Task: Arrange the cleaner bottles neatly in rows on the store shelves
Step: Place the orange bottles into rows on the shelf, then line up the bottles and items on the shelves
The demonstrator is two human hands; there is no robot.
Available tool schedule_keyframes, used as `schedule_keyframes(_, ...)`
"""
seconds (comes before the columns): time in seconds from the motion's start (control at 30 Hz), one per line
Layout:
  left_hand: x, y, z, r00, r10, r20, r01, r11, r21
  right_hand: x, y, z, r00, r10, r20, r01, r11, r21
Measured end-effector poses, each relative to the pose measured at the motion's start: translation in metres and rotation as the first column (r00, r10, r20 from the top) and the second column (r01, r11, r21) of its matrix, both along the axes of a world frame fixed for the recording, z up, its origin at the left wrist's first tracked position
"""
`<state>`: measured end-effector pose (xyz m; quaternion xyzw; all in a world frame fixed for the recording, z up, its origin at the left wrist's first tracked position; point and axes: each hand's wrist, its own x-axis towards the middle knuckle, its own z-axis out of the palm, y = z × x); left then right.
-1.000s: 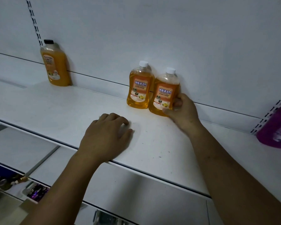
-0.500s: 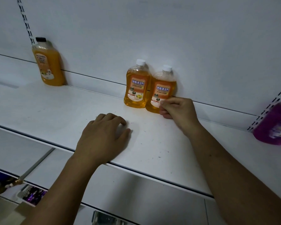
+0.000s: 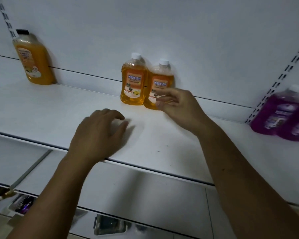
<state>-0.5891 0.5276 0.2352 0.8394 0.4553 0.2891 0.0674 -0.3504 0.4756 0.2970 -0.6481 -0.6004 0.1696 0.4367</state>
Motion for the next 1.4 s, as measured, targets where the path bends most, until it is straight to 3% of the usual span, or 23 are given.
schedule_keyframes(0.1,-0.006,-0.011,0.005,0.988,-0.087,0.129,0.084,0.996,0.031,0.005,-0.046,0.005,0.997,-0.075,0.031,0.072,0.995,0.074)
schedule_keyframes(0.3,0.014,-0.073,0.0,0.912,-0.266,0.312,0.279,0.96,0.002,0.032,-0.178,-0.014,0.959,-0.271,-0.088,0.284,0.936,0.21)
schedule_keyframes(0.47,0.066,-0.163,-0.011,0.794,-0.484,0.367,0.501,0.864,0.055,0.074,-0.306,-0.042,0.884,-0.443,-0.152,0.466,0.864,0.192)
schedule_keyframes(0.6,0.115,-0.235,-0.028,0.744,-0.569,0.351,0.613,0.79,-0.018,0.111,-0.405,-0.068,0.823,-0.53,-0.205,0.565,0.802,0.194)
schedule_keyframes(0.87,0.22,-0.345,-0.086,0.776,-0.523,0.351,0.622,0.725,-0.295,0.195,-0.528,-0.121,0.75,-0.604,-0.27,0.636,0.771,0.041)
schedule_keyframes(1.1,0.31,-0.359,-0.162,0.854,-0.41,0.32,0.52,0.643,-0.563,0.274,-0.535,-0.184,0.646,-0.678,-0.35,0.666,0.725,-0.174)
schedule_keyframes(1.17,0.334,-0.352,-0.182,0.881,-0.366,0.299,0.471,0.623,-0.624,0.293,-0.52,-0.196,0.541,-0.701,-0.466,0.656,0.697,-0.288)
schedule_keyframes(1.27,0.377,-0.34,-0.204,0.914,-0.302,0.272,0.404,0.613,-0.679,0.322,-0.492,-0.218,0.248,-0.663,-0.707,0.534,0.702,-0.471)
schedule_keyframes(1.4,0.434,-0.321,-0.224,0.945,-0.232,0.232,0.327,0.602,-0.728,0.358,-0.461,-0.248,-0.03,-0.547,-0.836,0.348,0.779,-0.522)
